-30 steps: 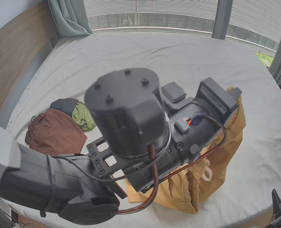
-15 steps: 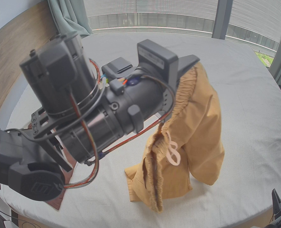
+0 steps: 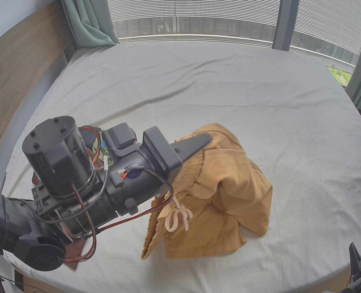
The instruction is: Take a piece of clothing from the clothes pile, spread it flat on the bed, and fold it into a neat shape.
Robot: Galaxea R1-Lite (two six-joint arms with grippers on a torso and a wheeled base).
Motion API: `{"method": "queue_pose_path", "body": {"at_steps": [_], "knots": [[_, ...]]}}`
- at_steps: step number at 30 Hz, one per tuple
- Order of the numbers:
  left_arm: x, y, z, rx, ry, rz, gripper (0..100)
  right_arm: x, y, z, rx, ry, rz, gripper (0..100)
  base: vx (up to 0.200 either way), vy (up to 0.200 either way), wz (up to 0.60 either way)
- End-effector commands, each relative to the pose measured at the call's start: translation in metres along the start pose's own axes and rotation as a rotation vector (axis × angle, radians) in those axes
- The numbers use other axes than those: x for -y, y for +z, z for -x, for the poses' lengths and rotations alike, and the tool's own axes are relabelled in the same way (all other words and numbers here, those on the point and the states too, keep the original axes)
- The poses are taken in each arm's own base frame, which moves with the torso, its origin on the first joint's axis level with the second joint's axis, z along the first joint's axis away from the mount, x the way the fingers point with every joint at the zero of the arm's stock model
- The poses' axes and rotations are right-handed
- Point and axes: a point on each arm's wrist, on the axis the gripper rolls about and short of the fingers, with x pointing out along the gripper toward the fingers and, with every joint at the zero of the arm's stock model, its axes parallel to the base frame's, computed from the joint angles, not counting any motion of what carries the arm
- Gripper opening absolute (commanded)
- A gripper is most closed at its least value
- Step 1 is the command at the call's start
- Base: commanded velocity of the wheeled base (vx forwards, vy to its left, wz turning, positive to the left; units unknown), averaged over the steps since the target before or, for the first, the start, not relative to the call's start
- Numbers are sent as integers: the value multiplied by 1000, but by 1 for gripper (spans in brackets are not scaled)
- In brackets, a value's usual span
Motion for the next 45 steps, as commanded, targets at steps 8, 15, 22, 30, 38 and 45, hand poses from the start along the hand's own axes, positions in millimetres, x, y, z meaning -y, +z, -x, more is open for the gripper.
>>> {"method": "queue_pose_path", "body": {"at_steps": [8, 15, 22, 30, 38, 45], "knots": [[-30, 4, 26, 43, 49, -69, 0, 0, -5, 0, 0, -1, 0, 100, 0, 0, 0], [-55, 8, 51, 32, 101, -182, 0, 0, -5, 0, 0, -1, 0, 100, 0, 0, 0], [-69, 13, 69, 21, 128, -241, 0, 0, -5, 0, 0, -1, 0, 100, 0, 0, 0], [-78, 20, 81, 42, 147, -255, 0, 0, -5, 0, 0, -1, 2, 100, 0, 0, 0], [-98, 30, 97, 40, 236, -359, 0, 0, -5, 0, 0, -2, 2, 100, 0, 0, 0], [-116, 37, 110, 44, 336, -462, 0, 0, -5, 0, 0, -2, 2, 100, 0, 0, 0]]}}
